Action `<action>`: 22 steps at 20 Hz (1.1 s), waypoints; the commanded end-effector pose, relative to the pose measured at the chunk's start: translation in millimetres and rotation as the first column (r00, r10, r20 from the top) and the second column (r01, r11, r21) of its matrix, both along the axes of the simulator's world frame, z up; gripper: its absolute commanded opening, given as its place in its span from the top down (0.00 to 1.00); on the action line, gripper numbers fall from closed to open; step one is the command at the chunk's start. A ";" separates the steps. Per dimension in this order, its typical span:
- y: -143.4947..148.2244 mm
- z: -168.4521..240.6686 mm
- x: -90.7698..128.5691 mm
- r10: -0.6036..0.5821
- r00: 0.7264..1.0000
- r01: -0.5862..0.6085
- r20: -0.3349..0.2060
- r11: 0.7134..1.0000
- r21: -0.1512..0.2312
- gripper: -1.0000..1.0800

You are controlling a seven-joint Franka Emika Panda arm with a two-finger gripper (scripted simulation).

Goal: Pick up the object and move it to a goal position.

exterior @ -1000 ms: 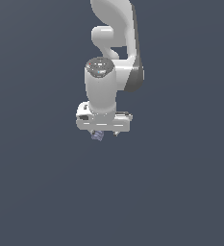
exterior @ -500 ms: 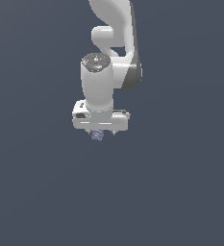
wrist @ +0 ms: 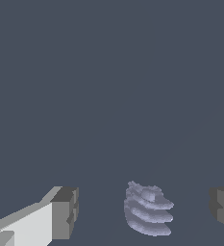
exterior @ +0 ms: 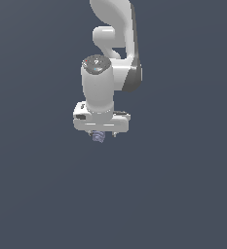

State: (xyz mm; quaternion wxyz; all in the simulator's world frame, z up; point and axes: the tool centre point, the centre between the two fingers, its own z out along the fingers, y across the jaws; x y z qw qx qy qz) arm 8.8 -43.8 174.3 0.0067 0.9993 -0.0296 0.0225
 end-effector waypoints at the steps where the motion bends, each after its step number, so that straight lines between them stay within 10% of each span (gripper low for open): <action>1: -1.7 -7.0 -6.0 -0.014 1.000 0.014 -0.004 1.000 0.002 0.04; 22: -21.9 -83.2 -93.1 -0.201 0.979 0.202 -0.044 0.979 0.015 0.04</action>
